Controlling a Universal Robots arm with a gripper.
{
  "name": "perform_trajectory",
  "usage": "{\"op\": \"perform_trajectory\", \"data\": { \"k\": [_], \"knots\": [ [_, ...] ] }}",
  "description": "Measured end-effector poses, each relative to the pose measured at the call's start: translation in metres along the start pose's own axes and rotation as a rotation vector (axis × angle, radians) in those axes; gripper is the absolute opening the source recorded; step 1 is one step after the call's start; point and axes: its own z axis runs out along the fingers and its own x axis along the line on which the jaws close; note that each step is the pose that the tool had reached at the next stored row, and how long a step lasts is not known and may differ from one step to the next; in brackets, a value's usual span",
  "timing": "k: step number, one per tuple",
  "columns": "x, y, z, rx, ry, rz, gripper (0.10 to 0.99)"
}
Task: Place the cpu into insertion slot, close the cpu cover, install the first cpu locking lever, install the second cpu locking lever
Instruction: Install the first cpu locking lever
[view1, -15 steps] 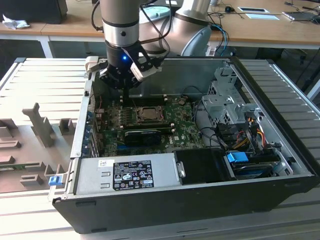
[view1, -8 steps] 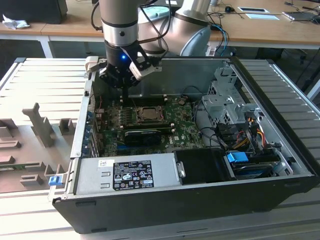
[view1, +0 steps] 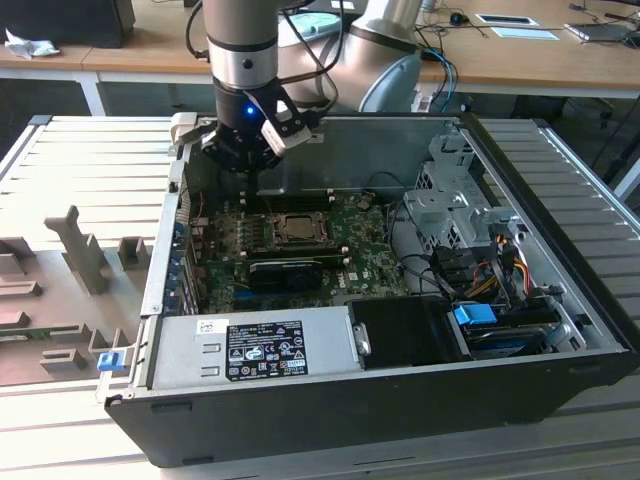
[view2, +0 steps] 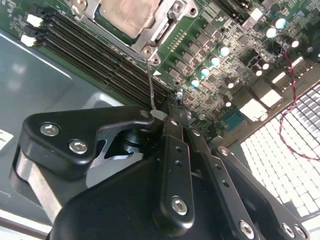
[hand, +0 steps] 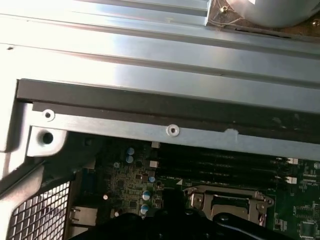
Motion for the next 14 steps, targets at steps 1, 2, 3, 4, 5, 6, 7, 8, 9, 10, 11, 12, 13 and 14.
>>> {"op": "perform_trajectory", "data": {
  "k": [1, 2, 3, 4, 5, 6, 7, 8, 9, 10, 11, 12, 13, 14],
  "knots": [
    [-0.0026, -0.0003, 0.0, 0.0, 0.0, 0.0, 0.106],
    [-0.0039, -0.0005, 0.0, 0.0, 0.0, 0.0, 0.106],
    [-0.0053, -0.0007, 0.0, 0.0, 0.0, 0.0, 0.106],
    [-0.0065, -0.0008, 0.0, 0.0, 0.0, 0.0, 0.106],
    [-0.0078, -0.001, 0.0, 0.0, 0.0, 0.0, 0.106],
    [-0.0104, -0.0013, 0.0, 0.0, 0.0, 0.0, 0.106],
    [-0.0117, -0.0015, 0.0, 0.0, 0.0, 0.0, 0.106],
    [-0.0133, -0.0017, 0.0, 0.0, 0.0, 0.0, 0.106],
    [-0.0156, -0.002, 0.0, 0.0, 0.0, 0.0, 0.106],
    [-0.0197, -0.0025, 0.0, 0.0, 0.0, 0.0, 0.106],
    [-0.0272, -0.0034, 0.0001, 0.0, 0.0001, 0.0, 0.106],
    [-0.0312, -0.0039, 0.0002, 0.0, 0.0001, 0.0, 0.106],
    [-0.0343, -0.0043, 0.0004, 0.0, 0.0001, 0.0, 0.106],
    [-0.0383, -0.0049, 0.0007, -0.001, 0.0005, 0.0, 0.106]
  ]
}}
